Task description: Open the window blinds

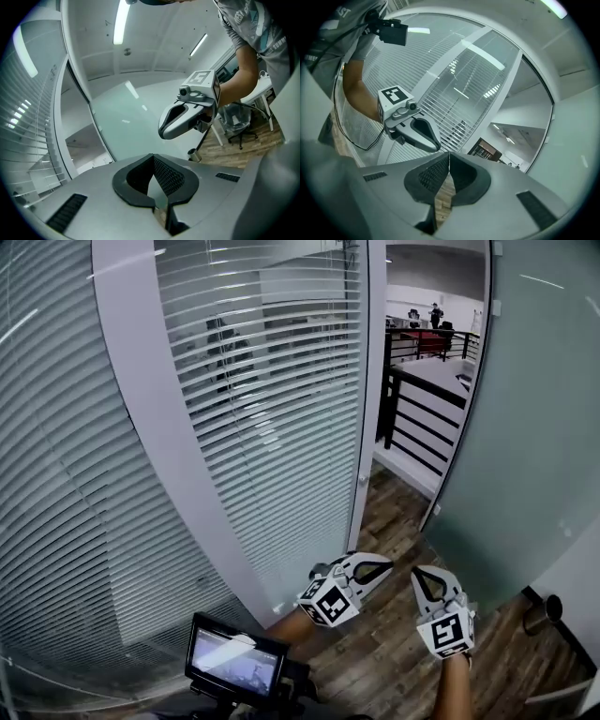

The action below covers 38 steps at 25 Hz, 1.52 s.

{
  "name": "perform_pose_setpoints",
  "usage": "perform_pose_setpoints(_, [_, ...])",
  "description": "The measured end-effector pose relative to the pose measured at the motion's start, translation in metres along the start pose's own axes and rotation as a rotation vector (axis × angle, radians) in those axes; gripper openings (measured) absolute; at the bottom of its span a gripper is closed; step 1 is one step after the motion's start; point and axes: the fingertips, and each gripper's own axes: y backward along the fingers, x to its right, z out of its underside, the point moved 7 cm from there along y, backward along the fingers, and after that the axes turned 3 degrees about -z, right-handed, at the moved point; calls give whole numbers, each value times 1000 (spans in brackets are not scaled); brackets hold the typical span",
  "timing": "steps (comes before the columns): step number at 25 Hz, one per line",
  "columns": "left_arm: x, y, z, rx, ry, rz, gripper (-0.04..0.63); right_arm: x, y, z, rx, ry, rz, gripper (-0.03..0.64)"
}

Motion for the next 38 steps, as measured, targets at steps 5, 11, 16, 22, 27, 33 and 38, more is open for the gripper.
perform_pose_setpoints(5, [41, 58, -14, -32, -14, -7, 5, -50, 5, -15, 31, -104, -17, 3])
perform_pose_setpoints(11, [87, 97, -35, -105, -11, -92, 5, -80, 5, -19, 70, -164, -81, 5])
perform_pose_setpoints(16, [49, 86, -12, -160, 6, -170, 5, -37, -64, -11, 53, -179, -93, 6])
perform_pose_setpoints(22, [23, 89, 12, -224, 4, -266, 5, -17, -132, 5, 52, -265, -120, 92])
perform_pose_setpoints(27, [7, 54, 24, -289, 11, -331, 5, 9, -172, 30, 61, -343, -196, 92])
perform_pose_setpoints(33, [18, 42, 36, -333, 21, -357, 5, 6, -180, 50, 86, -419, -171, 92])
perform_pose_setpoints(38, [8, 41, 39, -349, 2, -367, 5, 3, -184, 47, 78, -264, -143, 92])
